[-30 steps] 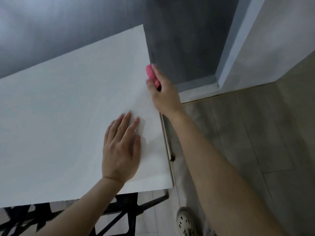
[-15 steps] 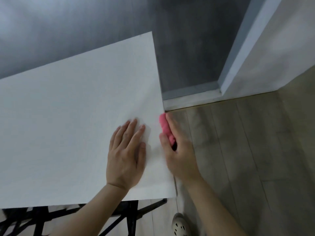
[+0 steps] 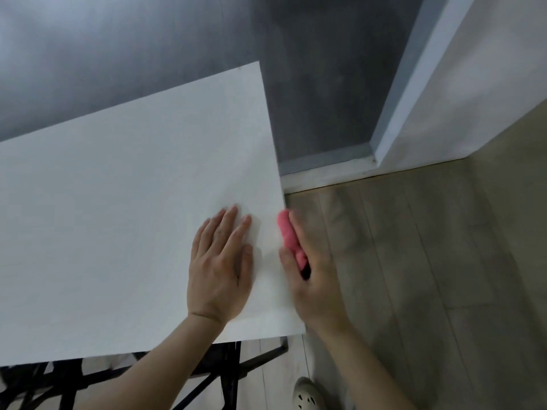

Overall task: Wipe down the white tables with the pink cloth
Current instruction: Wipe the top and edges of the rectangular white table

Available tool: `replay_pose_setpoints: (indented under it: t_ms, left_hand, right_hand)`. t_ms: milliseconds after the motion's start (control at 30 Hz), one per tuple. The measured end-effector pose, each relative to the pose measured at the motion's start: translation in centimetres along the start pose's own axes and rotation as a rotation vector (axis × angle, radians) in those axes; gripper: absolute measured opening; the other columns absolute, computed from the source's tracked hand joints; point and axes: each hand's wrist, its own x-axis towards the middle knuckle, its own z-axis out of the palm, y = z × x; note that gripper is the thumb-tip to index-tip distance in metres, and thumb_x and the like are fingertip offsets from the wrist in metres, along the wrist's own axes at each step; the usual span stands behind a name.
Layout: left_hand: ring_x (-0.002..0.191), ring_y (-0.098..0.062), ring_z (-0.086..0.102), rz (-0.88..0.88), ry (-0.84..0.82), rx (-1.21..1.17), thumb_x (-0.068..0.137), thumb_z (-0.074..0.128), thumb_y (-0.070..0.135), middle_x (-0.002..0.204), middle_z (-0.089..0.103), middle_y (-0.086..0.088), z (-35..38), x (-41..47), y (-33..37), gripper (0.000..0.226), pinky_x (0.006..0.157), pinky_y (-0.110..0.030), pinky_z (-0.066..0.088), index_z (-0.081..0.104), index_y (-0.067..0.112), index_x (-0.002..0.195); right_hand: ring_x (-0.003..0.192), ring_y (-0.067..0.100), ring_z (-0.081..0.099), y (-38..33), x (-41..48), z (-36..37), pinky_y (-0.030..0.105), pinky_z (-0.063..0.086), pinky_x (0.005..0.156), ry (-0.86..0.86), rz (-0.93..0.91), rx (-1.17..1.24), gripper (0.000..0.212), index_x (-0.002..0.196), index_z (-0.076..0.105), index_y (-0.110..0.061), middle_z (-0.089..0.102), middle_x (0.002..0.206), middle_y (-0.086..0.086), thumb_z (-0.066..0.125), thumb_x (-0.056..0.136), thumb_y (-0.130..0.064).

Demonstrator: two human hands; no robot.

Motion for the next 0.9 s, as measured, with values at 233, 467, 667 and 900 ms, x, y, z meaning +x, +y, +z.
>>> replay_pose_setpoints:
  t_ms: [233, 467, 667, 900]
  left_hand:
    - [0.165, -0.024, 0.032, -0.012, 0.013, -0.014, 0.115, 0.044, 0.03, 0.173, 0.044, -0.005, -0.3, 0.2, 0.2, 0.047, 0.131, -0.055, 0.031, 0.058, 0.018, 0.158]
    - [0.166, -0.022, 0.027, -0.019, 0.014, -0.014, 0.116, 0.044, 0.033, 0.174, 0.043, -0.003, -0.1, 0.2, -0.1, 0.047, 0.134, -0.052, 0.026, 0.054, 0.021, 0.16]
    - [0.164, -0.026, 0.031, -0.041, -0.005, -0.038, 0.115, 0.046, 0.034, 0.173, 0.044, -0.004, -0.6, 0.4, 0.7, 0.047, 0.135, -0.051, 0.024, 0.055, 0.021, 0.16]
    - [0.164, -0.029, 0.03, -0.041, -0.067, -0.02, 0.115, 0.035, 0.042, 0.174, 0.042, -0.004, -0.8, 1.0, 0.9, 0.052, 0.135, -0.052, 0.021, 0.051, 0.024, 0.161]
  right_hand:
    - [0.143, 0.002, 0.052, -1.3, 7.9, 0.4, 0.031, 0.039, 0.126, 0.008, 0.048, -0.1, 0.059, 0.169, 0.036, -0.026, 0.047, 0.169, -0.008, 0.056, 0.114, -0.03]
    - [0.161, 0.019, 0.033, -2.4, 19.7, 0.7, 0.036, 0.027, 0.132, -0.03, 0.037, -0.256, 0.063, 0.171, 0.031, -0.02, 0.032, 0.177, -0.001, 0.052, 0.113, -0.031]
    - [0.159, 0.002, 0.032, 0.0, 0.0, 0.1, 0.042, 0.034, 0.132, 0.016, 0.069, -0.128, 0.061, 0.17, 0.032, -0.032, 0.034, 0.174, -0.019, 0.054, 0.113, -0.037]
    - [0.146, -0.008, 0.046, 0.4, -17.0, -0.5, 0.023, 0.043, 0.122, 0.018, 0.151, -0.212, 0.062, 0.167, 0.034, -0.047, 0.043, 0.16, -0.037, 0.058, 0.111, -0.038]
